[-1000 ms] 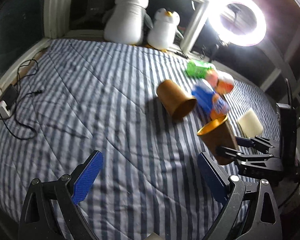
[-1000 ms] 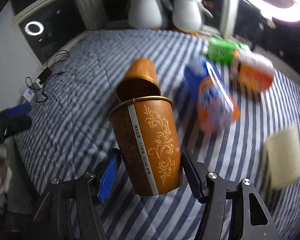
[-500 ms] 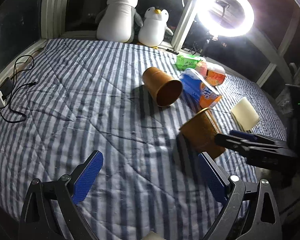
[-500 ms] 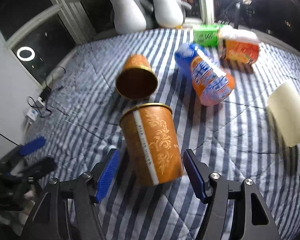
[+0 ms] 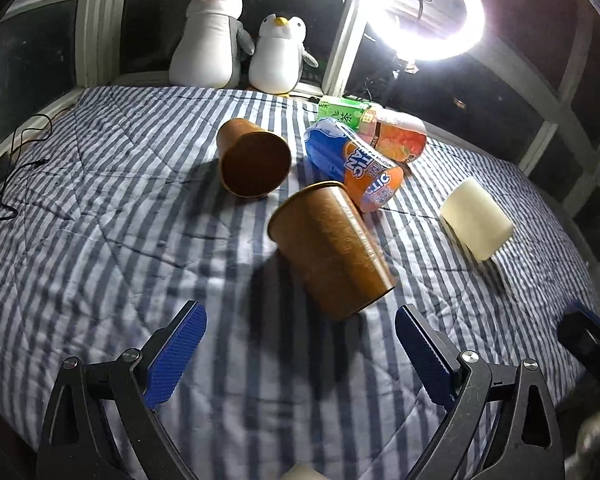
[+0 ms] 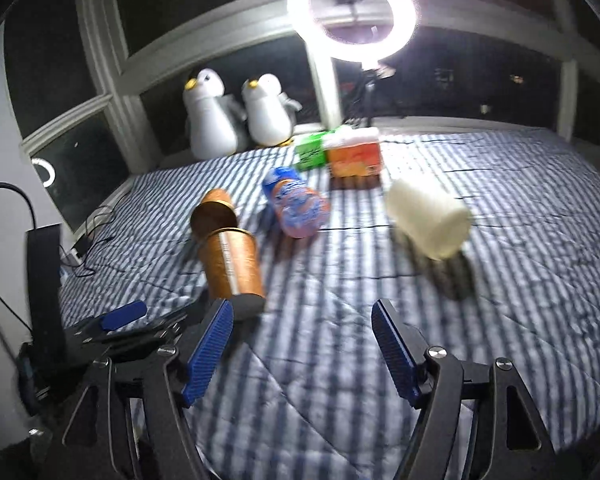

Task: Flip cup upside down

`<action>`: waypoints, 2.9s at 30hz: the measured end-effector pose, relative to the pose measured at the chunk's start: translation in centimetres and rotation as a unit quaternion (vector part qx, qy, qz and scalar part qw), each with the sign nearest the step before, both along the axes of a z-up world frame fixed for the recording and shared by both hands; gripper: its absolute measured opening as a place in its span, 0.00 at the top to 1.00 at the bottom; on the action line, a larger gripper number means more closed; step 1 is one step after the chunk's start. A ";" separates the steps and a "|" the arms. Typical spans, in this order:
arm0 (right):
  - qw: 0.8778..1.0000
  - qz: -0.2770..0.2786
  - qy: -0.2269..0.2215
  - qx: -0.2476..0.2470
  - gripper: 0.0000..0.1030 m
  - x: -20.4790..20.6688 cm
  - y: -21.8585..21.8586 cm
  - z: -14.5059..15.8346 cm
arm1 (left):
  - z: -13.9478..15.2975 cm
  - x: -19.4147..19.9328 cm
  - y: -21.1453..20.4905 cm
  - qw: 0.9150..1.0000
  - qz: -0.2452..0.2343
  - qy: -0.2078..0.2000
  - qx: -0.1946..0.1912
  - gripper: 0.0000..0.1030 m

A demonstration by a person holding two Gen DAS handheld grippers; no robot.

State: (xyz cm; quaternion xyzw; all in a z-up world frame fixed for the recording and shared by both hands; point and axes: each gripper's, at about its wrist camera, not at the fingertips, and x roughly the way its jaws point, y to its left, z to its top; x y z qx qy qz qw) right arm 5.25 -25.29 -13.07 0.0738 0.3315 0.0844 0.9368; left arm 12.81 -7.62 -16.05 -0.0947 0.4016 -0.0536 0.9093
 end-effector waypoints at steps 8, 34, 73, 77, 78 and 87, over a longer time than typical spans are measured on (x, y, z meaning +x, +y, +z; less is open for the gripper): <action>0.999 -0.026 -0.005 0.020 0.33 -2.1 -3.1 -0.5 | -1.0 1.5 -3.7 1.000 0.010 -0.016 0.022 0.06; 0.998 -0.031 -0.008 0.056 0.33 -2.0 -3.9 -1.1 | -0.1 3.4 -2.2 0.998 -0.043 -0.016 0.049 0.37; 0.999 -0.015 0.004 0.050 0.33 0.0 -2.6 -2.1 | 1.3 7.3 -1.1 0.996 -0.083 -0.015 0.035 0.38; 0.999 -0.017 0.003 0.048 0.33 0.0 -2.5 -1.9 | 1.6 7.1 -0.8 0.996 -0.084 -0.018 0.032 0.35; 0.999 -0.017 0.002 0.046 0.33 0.0 -2.5 -1.9 | 1.7 7.0 -0.7 0.996 -0.084 -0.018 0.031 0.35; 0.999 -0.007 -0.009 0.032 0.33 -0.1 -1.0 -1.2 | 3.9 4.3 1.9 0.997 -0.065 -0.032 0.024 0.35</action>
